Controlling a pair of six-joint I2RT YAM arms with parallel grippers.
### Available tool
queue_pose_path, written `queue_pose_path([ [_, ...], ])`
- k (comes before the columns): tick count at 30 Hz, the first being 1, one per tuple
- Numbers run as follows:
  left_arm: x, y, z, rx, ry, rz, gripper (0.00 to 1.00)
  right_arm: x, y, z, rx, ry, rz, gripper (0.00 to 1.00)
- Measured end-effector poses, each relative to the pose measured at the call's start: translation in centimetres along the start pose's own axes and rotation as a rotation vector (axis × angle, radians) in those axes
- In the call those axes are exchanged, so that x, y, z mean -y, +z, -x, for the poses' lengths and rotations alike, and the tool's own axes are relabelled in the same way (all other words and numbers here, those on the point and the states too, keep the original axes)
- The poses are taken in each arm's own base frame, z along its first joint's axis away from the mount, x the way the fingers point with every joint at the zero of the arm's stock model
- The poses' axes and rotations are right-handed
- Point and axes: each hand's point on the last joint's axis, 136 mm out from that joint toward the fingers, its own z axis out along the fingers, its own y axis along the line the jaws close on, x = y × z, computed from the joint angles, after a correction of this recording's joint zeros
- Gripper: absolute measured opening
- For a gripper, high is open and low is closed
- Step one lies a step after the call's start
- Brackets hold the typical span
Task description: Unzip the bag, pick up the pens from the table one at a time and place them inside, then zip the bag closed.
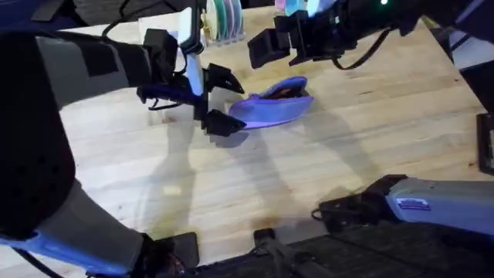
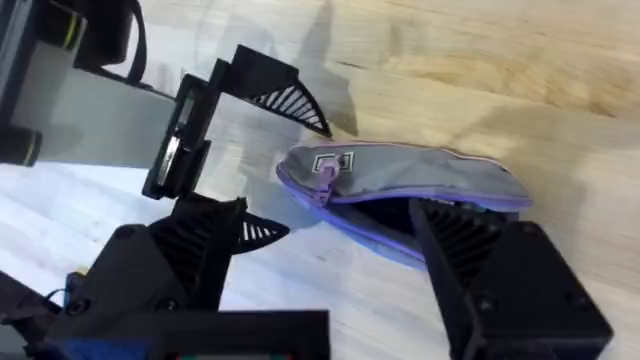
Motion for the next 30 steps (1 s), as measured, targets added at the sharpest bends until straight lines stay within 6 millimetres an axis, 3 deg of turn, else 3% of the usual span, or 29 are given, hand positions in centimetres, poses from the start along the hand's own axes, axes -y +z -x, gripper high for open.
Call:
queue_pose_path([
  [4,-0.5,-1.6,-0.6,0.002,-0.053,0.032,0.995,0.0,0.0,0.0,0.0,0.013,0.0,0.998],
  [8,-1.4,-5.3,-0.9,0.016,-0.104,0.119,0.996,0.0,0.0,0.0,0.0,0.017,0.0,0.998],
  [13,-2.0,-10.2,0.0,0.035,-0.108,0.246,0.996,0.0,0.7,0.0,-0.014,0.021,0.003,0.998],
  [17,-2.1,-12.6,1.1,0.042,-0.076,0.316,0.996,-0.6,2.3,-0.4,-0.051,0.008,0.013,0.997],
  [24,-2.0,-14.1,1.6,0.046,-0.062,0.358,0.995,-2.6,4.9,-0.4,-0.068,-0.059,0.051,0.998],
  [30,-2.0,-14.1,1.6,0.046,-0.066,0.356,0.996,-2.1,7.0,-1.9,-0.15,-0.062,0.018,0.998],
])
